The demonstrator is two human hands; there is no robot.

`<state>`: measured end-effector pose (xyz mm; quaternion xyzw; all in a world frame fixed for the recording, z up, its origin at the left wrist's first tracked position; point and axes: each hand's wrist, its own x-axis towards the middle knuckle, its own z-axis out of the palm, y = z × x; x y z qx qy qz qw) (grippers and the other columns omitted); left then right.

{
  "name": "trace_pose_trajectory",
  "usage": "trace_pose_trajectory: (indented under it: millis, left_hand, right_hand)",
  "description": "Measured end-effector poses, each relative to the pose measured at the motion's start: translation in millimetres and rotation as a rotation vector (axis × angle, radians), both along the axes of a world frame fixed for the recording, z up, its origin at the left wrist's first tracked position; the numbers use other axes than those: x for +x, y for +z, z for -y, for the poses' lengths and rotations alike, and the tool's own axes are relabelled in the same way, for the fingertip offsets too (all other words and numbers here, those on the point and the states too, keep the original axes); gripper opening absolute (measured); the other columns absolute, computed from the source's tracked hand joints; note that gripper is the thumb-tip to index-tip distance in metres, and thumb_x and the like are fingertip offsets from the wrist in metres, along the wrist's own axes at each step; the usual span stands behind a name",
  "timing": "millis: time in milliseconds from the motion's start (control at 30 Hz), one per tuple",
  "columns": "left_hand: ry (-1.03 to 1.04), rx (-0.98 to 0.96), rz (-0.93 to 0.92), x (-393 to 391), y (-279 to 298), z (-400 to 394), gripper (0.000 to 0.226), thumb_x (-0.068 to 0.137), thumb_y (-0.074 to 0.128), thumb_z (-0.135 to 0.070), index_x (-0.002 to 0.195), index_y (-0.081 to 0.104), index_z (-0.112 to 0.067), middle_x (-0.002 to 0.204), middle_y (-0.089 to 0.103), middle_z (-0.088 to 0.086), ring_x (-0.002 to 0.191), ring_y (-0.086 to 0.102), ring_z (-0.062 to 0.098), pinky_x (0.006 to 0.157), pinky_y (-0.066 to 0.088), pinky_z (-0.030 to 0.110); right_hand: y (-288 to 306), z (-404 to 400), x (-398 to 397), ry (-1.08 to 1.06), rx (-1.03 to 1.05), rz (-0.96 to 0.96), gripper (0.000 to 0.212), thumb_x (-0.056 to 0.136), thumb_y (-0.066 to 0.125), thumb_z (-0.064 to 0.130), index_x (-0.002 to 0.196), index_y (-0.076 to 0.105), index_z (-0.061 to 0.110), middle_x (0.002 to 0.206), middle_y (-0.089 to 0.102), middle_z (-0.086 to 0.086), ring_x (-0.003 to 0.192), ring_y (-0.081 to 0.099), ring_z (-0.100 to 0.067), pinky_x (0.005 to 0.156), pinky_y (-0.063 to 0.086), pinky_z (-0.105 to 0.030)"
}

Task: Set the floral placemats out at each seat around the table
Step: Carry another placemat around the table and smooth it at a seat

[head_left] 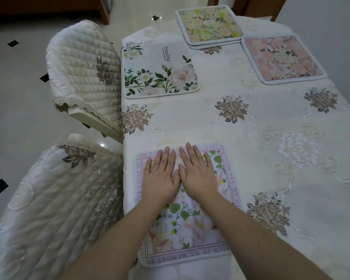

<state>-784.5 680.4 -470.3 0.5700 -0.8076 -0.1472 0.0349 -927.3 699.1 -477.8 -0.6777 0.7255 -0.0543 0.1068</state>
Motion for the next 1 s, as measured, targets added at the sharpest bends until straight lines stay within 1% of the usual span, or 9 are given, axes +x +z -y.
trace_pose_trajectory:
  millis: [67,167,367,467,700,800,867,933,1000]
  left_hand:
    - [-0.016,-0.004,0.017,2,-2,0,0.068,0.097,0.009,-0.052,0.160,0.007,-0.026,0.167,-0.002,-0.005,0.154,-0.001,0.014,0.123,-0.005,0.041]
    - [0.018,-0.011,0.019,10,-4,-2,0.073,0.094,0.012,-0.057,0.160,0.003,-0.027,0.166,-0.006,-0.004,0.154,-0.003,0.014,0.124,-0.005,0.041]
    - [0.065,-0.009,0.044,29,0,-7,0.076,0.094,0.011,-0.057,0.160,-0.001,-0.021,0.167,-0.005,-0.003,0.149,-0.013,0.006,0.122,-0.011,0.035]
    - [0.053,-0.003,0.064,40,2,-12,0.077,0.093,0.008,-0.058,0.160,-0.001,-0.021,0.167,-0.006,-0.004,0.153,-0.007,0.010,0.121,-0.013,0.032]
    - [0.040,0.032,0.113,78,3,-22,0.066,0.104,0.016,-0.052,0.158,-0.007,-0.023,0.166,-0.010,-0.007,0.153,-0.009,0.009,0.124,-0.004,0.035]
    - [0.038,0.032,0.142,85,8,-24,0.060,0.106,0.017,-0.041,0.159,-0.003,-0.020,0.168,-0.006,-0.005,0.153,-0.006,0.011,0.124,-0.003,0.035]
    - [0.059,0.000,0.134,79,17,-23,0.059,0.106,0.025,-0.032,0.160,0.008,-0.014,0.168,0.005,0.002,0.154,0.001,0.016,0.124,0.002,0.037]
    - [0.099,-0.029,0.019,64,27,-27,0.057,0.103,0.034,-0.025,0.157,0.022,-0.010,0.166,0.019,0.008,0.154,0.011,0.021,0.123,0.007,0.039]
    - [0.069,-0.007,-0.076,43,33,-36,0.057,0.103,0.036,-0.025,0.157,0.024,-0.010,0.165,0.020,0.009,0.154,0.011,0.022,0.123,0.007,0.039]
  right_hand:
    - [0,-3,-8,-0.015,0.000,-0.004,0.060,0.101,0.007,0.045,0.158,0.009,0.027,0.166,0.002,0.004,0.152,-0.003,-0.012,0.123,-0.004,-0.041]
    - [1,-9,-23,-0.070,0.015,-0.004,0.059,0.103,0.012,0.043,0.158,0.006,0.025,0.166,0.001,0.003,0.152,-0.004,-0.012,0.124,-0.002,-0.042]
    - [3,-25,-52,-0.139,0.008,-0.037,0.060,0.103,0.015,0.043,0.158,0.002,0.021,0.166,0.000,-0.003,0.153,-0.002,-0.015,0.124,-0.002,-0.038]
    - [4,-29,-61,-0.171,0.003,-0.018,0.060,0.104,0.018,0.040,0.158,0.006,0.017,0.166,0.004,-0.004,0.153,0.000,-0.016,0.124,0.000,-0.036]
    - [7,-38,-78,-0.204,0.057,-0.036,0.062,0.104,0.015,0.040,0.157,0.004,0.011,0.166,0.001,-0.005,0.153,0.000,-0.015,0.123,-0.003,-0.034]
    - [14,-45,-88,-0.266,0.114,-0.108,0.062,0.105,0.015,0.040,0.157,0.006,0.008,0.166,0.004,-0.007,0.153,0.002,-0.017,0.124,-0.001,-0.036]
    - [21,-49,-81,-0.292,0.062,-0.102,0.059,0.106,0.020,0.036,0.156,0.014,0.005,0.166,0.007,-0.010,0.153,0.005,-0.021,0.124,0.001,-0.038]
    - [27,-54,-61,-0.287,-0.004,-0.038,0.056,0.105,0.024,0.033,0.155,0.021,0.007,0.165,0.009,-0.011,0.152,0.007,-0.022,0.124,0.002,-0.039]
    - [27,-60,-31,-0.233,-0.003,0.013,0.056,0.105,0.022,0.033,0.155,0.020,0.010,0.165,0.006,-0.010,0.153,0.005,-0.022,0.123,0.001,-0.039]
